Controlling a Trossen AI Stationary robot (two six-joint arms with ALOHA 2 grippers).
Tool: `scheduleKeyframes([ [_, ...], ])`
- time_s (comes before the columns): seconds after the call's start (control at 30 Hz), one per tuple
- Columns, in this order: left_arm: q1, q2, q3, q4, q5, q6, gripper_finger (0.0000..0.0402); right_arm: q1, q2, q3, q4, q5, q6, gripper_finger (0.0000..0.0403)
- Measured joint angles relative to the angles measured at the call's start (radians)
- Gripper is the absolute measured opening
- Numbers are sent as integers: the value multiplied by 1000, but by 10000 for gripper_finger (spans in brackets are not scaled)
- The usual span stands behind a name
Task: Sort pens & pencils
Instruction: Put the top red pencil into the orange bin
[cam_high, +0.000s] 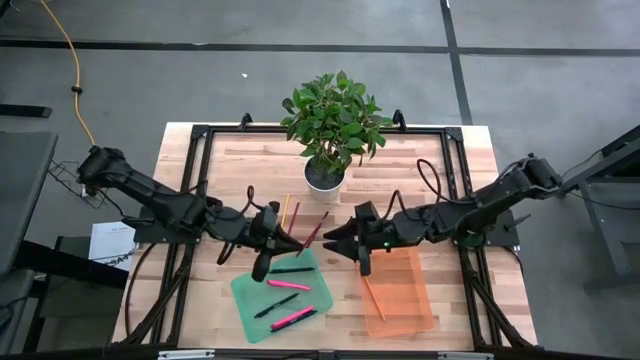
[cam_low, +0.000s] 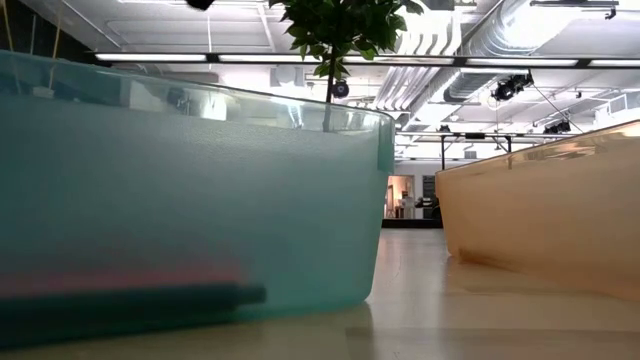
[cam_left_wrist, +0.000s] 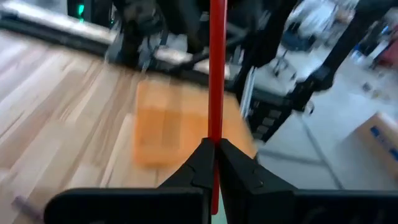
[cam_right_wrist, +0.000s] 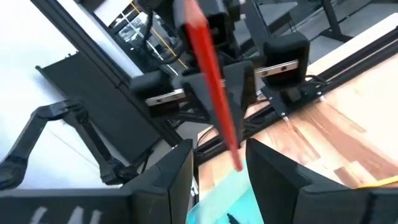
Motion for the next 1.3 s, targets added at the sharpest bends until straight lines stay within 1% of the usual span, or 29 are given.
scheduleKeyframes([
  [0.07,0,11,2,34,0,-1,2,-1,0,0,0,4,-3,140],
  [0.37,0,17,1,80,1,-1,1,-18,0,0,1,-13,-19,140],
  [0.83,0,48,1,91,-4,-7,0,-23,0,0,37,-30,-28,140],
  [1.1,0,78,3,152,11,-9,0,-23,21,0,65,-39,-29,140],
  [1.3,0,96,1,152,33,-20,0,-23,27,0,84,-41,-30,140],
])
